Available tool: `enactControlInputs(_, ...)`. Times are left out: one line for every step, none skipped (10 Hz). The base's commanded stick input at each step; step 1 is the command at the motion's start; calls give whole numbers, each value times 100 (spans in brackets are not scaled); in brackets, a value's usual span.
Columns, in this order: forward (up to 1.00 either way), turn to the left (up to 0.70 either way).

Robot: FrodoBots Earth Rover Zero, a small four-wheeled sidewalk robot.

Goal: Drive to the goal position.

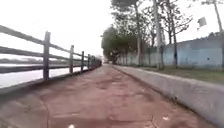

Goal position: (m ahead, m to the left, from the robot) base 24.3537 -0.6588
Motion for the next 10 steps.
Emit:
enactControlInputs(100, -1)
enactControlInputs(100, 8)
enactControlInputs(100, 8)
enactControlInputs(100, 8)
enactControlInputs(100, 8)
enactControlInputs(100, 8)
enactControlInputs(100, 8)
enactControlInputs(100, 8)
enactControlInputs(100, 8)
enactControlInputs(100, 8)
